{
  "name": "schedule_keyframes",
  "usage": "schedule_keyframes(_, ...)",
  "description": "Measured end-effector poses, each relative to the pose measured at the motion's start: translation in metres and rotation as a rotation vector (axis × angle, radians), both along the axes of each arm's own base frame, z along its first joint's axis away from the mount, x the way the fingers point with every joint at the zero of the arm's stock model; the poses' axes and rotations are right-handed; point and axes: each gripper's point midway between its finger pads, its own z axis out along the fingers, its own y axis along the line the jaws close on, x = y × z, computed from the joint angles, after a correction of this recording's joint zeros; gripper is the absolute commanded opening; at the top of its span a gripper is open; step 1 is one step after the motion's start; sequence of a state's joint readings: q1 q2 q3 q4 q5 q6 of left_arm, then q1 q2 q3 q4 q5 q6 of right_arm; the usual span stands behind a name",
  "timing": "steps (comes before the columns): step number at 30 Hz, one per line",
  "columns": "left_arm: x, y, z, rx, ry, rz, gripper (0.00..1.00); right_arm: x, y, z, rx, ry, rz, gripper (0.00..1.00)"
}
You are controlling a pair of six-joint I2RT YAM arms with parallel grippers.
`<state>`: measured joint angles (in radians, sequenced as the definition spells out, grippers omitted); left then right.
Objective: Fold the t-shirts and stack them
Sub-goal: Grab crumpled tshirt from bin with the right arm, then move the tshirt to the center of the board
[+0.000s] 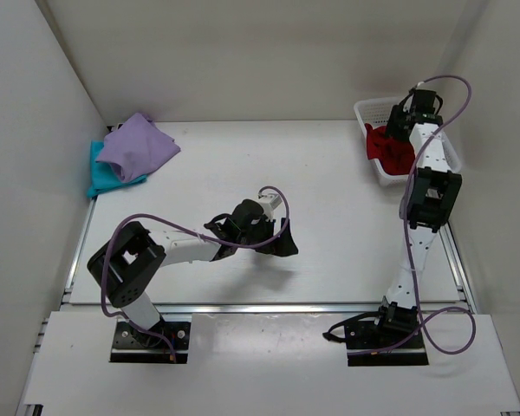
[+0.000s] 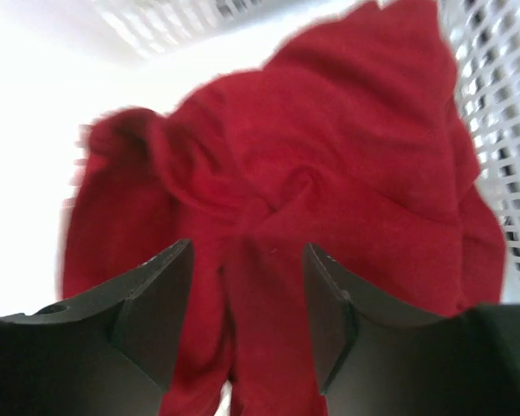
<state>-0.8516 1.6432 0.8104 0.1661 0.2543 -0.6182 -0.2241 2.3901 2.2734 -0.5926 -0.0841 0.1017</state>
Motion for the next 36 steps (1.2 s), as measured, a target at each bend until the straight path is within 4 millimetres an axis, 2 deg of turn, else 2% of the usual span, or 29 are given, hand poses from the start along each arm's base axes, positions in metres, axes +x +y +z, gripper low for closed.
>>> schedule_keyframes(3, 0.000, 0.001, -0.001, 0.000, 0.003, 0.004, 0.99, 0.000, -0.005, -0.035, 0.009, 0.059, -0.010, 0.41)
schedule_keyframes(6, 0.001, 0.002, -0.002, 0.001, 0.006, 0.007, 0.99, -0.003, -0.008, -0.070, 0.022, 0.118, -0.015, 0.17)
schedule_keyframes(8, 0.001, 0.002, -0.001, -0.001, 0.005, 0.008, 0.99, -0.006, -0.009, -0.082, 0.029, 0.143, -0.021, 0.01)
schedule_keyframes(11, 0.004, 0.003, 0.000, -0.005, 0.006, 0.015, 0.99, -0.004, -0.009, -0.072, 0.033, 0.136, -0.027, 0.01)
schedule_keyframes(16, 0.005, 0.002, 0.003, -0.025, 0.011, 0.017, 0.99, 0.004, -0.009, -0.025, 0.025, 0.057, -0.025, 0.00)
schedule_keyframes(20, 0.008, 0.003, 0.004, -0.042, 0.024, 0.027, 0.99, -0.001, 0.001, 0.047, 0.039, -0.043, -0.002, 0.00)
schedule_keyframes(24, 0.013, 0.010, 0.008, -0.079, 0.060, 0.057, 0.99, -0.025, 0.026, 0.167, 0.034, -0.232, 0.061, 0.00)
schedule_keyframes(26, 0.021, 0.018, 0.012, -0.109, 0.081, 0.095, 0.98, -0.048, 0.053, 0.238, 0.044, -0.359, 0.128, 0.00)
schedule_keyframes(29, 0.038, 0.031, 0.026, -0.171, 0.104, 0.155, 0.99, -0.101, 0.116, 0.341, 0.070, -0.568, 0.294, 0.00)
schedule_keyframes(31, 0.050, 0.047, 0.035, -0.212, 0.110, 0.208, 0.98, -0.145, 0.168, 0.397, 0.081, -0.693, 0.423, 0.00)
schedule_keyframes(34, 0.060, 0.077, 0.046, -0.275, 0.115, 0.288, 0.99, -0.213, 0.242, 0.453, 0.112, -0.840, 0.617, 0.00)
schedule_keyframes(36, 0.070, 0.105, 0.051, -0.317, 0.120, 0.366, 0.99, -0.257, 0.285, 0.467, 0.153, -0.907, 0.748, 0.00)
